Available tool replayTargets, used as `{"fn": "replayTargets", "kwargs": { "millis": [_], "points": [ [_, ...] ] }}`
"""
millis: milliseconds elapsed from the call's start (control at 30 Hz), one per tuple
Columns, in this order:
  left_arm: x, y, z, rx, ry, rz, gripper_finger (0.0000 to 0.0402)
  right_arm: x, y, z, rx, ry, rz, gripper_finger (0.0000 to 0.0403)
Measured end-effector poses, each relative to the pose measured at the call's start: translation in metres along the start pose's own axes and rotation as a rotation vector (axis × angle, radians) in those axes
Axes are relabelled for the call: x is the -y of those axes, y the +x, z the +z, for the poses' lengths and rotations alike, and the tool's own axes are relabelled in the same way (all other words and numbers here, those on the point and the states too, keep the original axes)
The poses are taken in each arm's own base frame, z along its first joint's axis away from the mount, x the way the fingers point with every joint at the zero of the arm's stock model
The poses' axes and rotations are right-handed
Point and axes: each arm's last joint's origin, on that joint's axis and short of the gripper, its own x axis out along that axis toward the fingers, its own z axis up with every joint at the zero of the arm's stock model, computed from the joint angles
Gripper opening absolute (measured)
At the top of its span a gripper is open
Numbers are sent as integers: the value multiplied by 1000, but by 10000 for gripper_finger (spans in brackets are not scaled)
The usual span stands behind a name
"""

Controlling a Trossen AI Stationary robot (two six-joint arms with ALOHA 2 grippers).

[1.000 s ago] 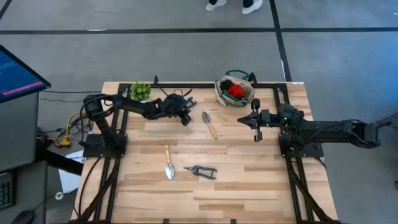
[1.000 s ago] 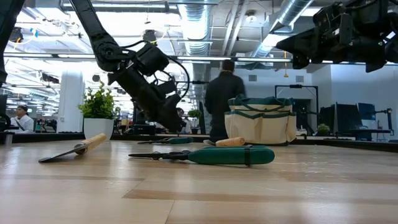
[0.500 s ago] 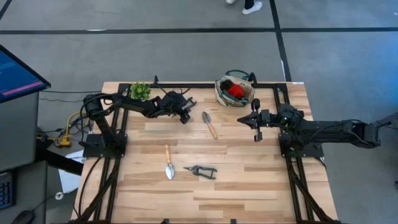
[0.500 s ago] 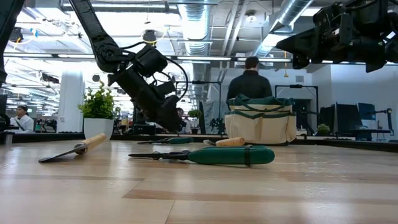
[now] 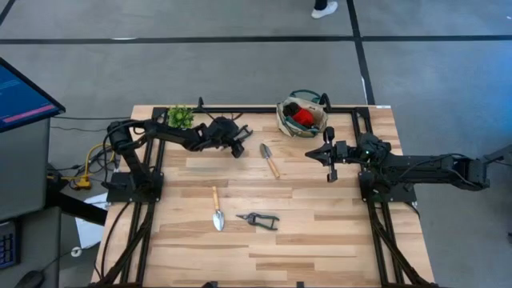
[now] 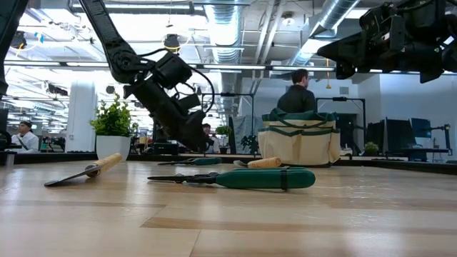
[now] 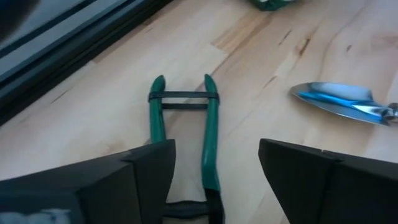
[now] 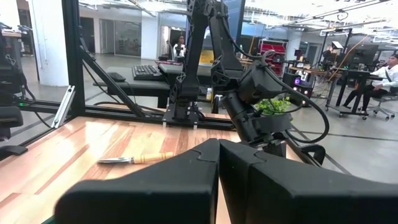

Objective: Pick & Place Garden tools in Gardening bag
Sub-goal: Put the top green shears into the gardening bag

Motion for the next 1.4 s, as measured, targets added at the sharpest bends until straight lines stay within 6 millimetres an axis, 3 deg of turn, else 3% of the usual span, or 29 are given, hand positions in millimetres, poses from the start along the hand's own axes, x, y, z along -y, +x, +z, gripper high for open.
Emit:
{"fn": "replayTargets", "kwargs": {
  "millis": [367,1167,1400],
  "points": [
    [0,16,-19,-82,-17,-11,220,0,0,0,0,0,0,0],
    [0,19,-21,-91,-51,-7,217,0,0,0,0,-1,0,0],
    [0,19,-21,-93,-69,1,164,0,0,0,0,-1,0,0]
  ]
}}
